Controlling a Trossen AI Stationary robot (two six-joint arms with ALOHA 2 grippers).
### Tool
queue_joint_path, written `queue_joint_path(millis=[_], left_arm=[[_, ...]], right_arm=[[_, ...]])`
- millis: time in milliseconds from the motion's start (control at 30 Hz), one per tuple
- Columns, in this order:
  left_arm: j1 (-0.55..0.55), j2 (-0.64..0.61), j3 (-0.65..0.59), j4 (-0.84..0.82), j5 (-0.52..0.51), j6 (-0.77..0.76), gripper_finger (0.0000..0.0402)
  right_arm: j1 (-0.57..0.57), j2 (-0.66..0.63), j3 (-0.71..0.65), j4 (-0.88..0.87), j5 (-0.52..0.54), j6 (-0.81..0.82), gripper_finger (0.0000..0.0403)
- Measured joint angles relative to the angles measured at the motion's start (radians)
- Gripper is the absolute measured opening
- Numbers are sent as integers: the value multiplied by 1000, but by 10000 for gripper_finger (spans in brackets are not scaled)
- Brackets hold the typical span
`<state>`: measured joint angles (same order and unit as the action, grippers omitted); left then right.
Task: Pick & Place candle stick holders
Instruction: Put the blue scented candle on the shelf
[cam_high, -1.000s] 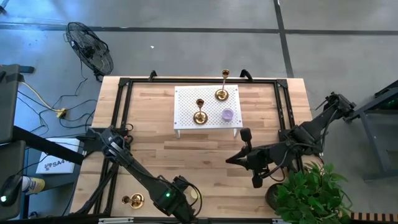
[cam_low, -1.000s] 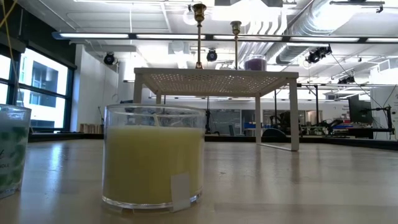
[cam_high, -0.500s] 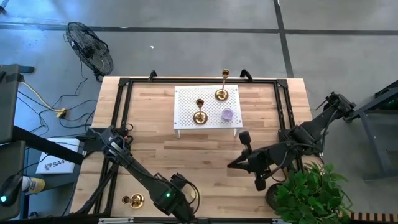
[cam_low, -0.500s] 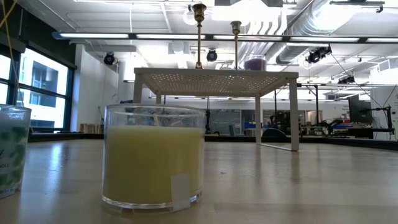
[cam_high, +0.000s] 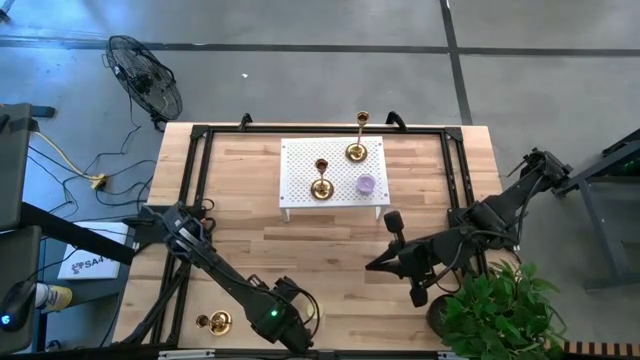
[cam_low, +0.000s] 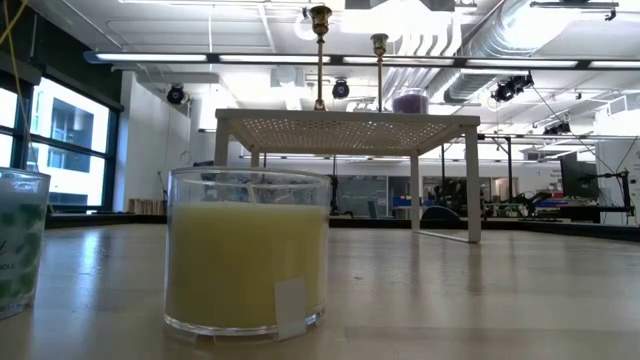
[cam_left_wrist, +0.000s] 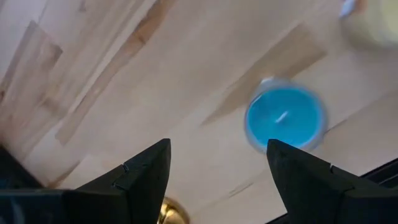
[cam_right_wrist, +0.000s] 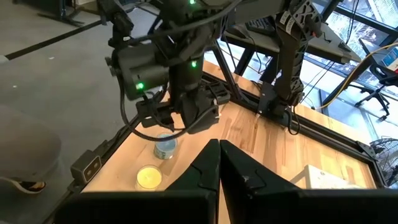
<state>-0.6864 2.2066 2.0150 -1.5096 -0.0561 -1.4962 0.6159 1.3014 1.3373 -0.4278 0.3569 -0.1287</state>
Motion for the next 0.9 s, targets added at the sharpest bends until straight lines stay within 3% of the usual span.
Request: queue_joint_path(millis=[333, 900], left_arm=[[9, -1, -44, 111, 37, 70, 261], [13, -2, -89, 121, 21, 85, 261]], right_arm=[[0, 0, 0, 0, -5, 17, 4], [0, 0, 0, 0, -27, 17, 1]])
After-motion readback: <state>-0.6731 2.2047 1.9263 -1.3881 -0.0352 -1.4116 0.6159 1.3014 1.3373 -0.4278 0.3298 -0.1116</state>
